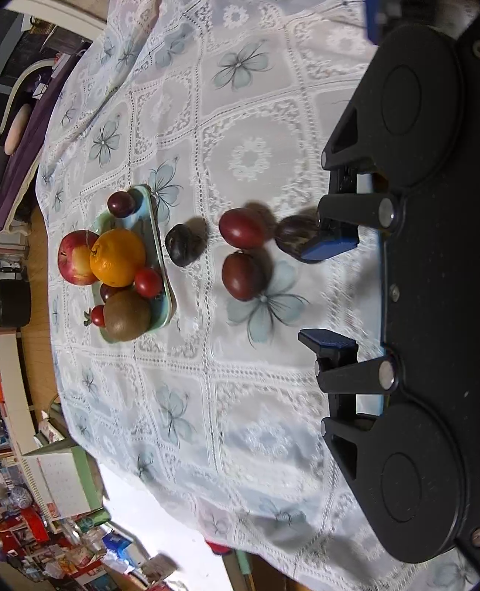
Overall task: Organize fruits
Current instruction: 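Reach the left gripper to a dark purple plum and close on it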
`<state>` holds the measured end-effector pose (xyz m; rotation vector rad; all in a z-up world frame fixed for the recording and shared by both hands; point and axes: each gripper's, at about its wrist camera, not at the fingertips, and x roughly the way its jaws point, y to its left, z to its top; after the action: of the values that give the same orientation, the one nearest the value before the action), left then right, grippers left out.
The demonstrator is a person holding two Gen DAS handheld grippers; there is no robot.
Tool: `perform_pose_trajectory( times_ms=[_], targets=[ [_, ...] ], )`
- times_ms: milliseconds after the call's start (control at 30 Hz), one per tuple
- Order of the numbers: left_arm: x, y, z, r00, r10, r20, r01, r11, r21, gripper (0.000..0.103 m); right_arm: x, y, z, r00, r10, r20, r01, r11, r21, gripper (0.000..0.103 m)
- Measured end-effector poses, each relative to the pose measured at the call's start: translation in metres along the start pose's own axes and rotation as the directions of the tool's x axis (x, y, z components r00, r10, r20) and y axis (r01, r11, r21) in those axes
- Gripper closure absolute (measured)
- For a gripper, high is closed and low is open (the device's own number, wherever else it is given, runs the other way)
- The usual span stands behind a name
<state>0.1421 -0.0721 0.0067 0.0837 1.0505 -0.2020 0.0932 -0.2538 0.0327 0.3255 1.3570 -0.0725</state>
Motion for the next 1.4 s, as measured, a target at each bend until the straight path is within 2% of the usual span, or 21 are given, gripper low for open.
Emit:
perform_pose_trajectory(
  times_ms=[167,500,600,767,800,1033,1067,1100,1267,1400],
  targets=[
    [0.010,-0.005,0.004,0.995,-0.103,-0.013,0.103,0.994,-0.030,0.053,0.005,-0.004,-0.002,1.000,0.002,-0.013,-0.002,1.000,0.003,0.060],
    [0.044,-0.027,0.007,0.993,-0.089,-0.076,0.092,0.995,0.036,0.051,0.008,-0.002,-0.004,1.000,-0.002,-0.009,0.002,1.000,-0.006,0.060],
    [0.052,-0.028,0.006,0.992,-0.087,-0.087,0.090,0.996,0.026,0.051,0.011,-0.001,-0.004,1.000,-0.004,-0.017,0.003,1.000,-0.007,0.060],
    [0.055,-0.020,0.006,0.987,-0.126,-0.097,0.125,0.992,-0.020,0.051,0.015,-0.001,-0.004,1.000,-0.005,-0.018,0.005,1.000,-0.004,0.060],
    [0.055,-0.019,0.006,0.987,-0.131,-0.098,0.129,0.991,-0.021,0.057,0.015,-0.001,-0.004,1.000,-0.005,-0.018,0.005,1.000,-0.001,0.060],
    [0.048,-0.014,0.007,0.995,-0.064,-0.080,0.062,0.998,-0.033,0.058,0.018,0.001,-0.005,1.000,-0.003,-0.015,0.003,1.000,0.010,0.060],
    [0.047,-0.013,0.006,0.996,-0.054,-0.077,0.051,0.998,-0.034,0.062,0.019,0.001,-0.004,1.000,-0.004,-0.018,0.004,1.000,0.009,0.060],
    [0.045,-0.011,0.006,0.996,-0.045,-0.075,0.043,0.999,-0.032,0.070,0.020,0.001,-0.004,1.000,-0.005,-0.020,0.005,1.000,0.008,0.060],
    [0.036,-0.001,0.008,0.997,-0.024,-0.067,0.022,0.999,-0.029,0.074,0.024,0.003,-0.003,0.999,-0.015,-0.028,0.015,1.000,0.007,0.060],
    [0.040,0.004,0.010,0.996,-0.043,-0.084,0.041,0.999,-0.025,0.070,0.031,0.006,0.000,0.999,-0.026,-0.042,0.026,1.000,0.004,0.060]
  ],
)
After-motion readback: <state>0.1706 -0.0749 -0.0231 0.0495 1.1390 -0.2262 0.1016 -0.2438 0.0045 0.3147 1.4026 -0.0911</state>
